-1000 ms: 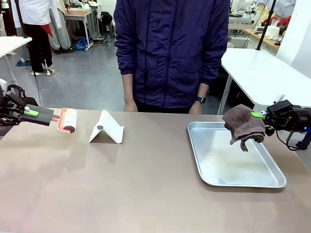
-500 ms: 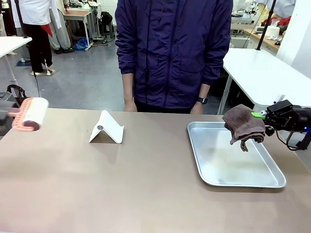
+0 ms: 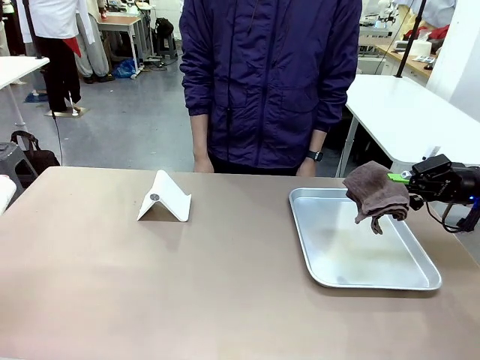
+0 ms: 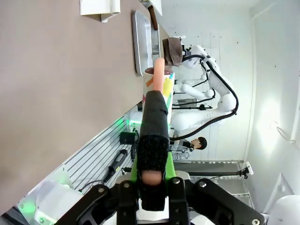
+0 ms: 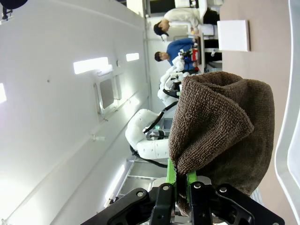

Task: Clean the surface of the table.
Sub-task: Clean the area not pointed to by the person.

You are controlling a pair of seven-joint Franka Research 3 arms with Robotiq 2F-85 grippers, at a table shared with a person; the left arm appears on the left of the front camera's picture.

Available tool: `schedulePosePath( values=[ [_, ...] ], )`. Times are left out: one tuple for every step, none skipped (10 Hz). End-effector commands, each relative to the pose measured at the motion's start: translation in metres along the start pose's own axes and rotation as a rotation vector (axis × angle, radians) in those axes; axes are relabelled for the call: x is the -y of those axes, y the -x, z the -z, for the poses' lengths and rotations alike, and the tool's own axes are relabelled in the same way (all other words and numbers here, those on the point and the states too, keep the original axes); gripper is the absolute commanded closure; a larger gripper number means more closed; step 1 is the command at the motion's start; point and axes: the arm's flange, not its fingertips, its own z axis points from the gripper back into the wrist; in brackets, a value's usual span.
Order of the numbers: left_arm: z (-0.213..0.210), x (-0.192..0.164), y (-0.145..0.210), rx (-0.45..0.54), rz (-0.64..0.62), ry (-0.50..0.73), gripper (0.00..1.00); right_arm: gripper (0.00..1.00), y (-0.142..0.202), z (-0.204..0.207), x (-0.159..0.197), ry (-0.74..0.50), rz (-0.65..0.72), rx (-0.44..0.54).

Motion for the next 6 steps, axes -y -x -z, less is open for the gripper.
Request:
schedulePosePath(
  values=[
    [0.0097,0.0056,-0.0126,-0.009,-0.010,0.010,0.78,0.91,0.0010,0.0019,-0.0015,0.012,-0.015,0.000],
    [0.0097,0.0056,-0.0126,-0.009,-0.010,0.010,0.78,0.91,0.0010,0.0019,-0.0015,0.012,-0.015,0.000],
    [0.0097,0.0056,-0.0126,-0.009,-0.010,0.010,0.78,0.91,0.0010,0.0019,-0.0015,0.012,-0.015,0.000],
    [0.0097,0.0056,-0.0126,-0.009,-0.010,0.010,0.78,0.91,0.0010,0.0019,-0.0015,0.012,-0.015,0.000],
    [0.0097,0.0056,-0.0126,-0.009,-0.010,0.010,0.78,0.91,0.0010,0.0019,-0.0015,0.012,-0.015,0.000],
    [0.0097,0.0056,-0.0126,-0.009,-0.010,0.010,0.78,0.91,0.0010,0.0019,-0.0015,0.012,-0.015,0.000]
  ],
)
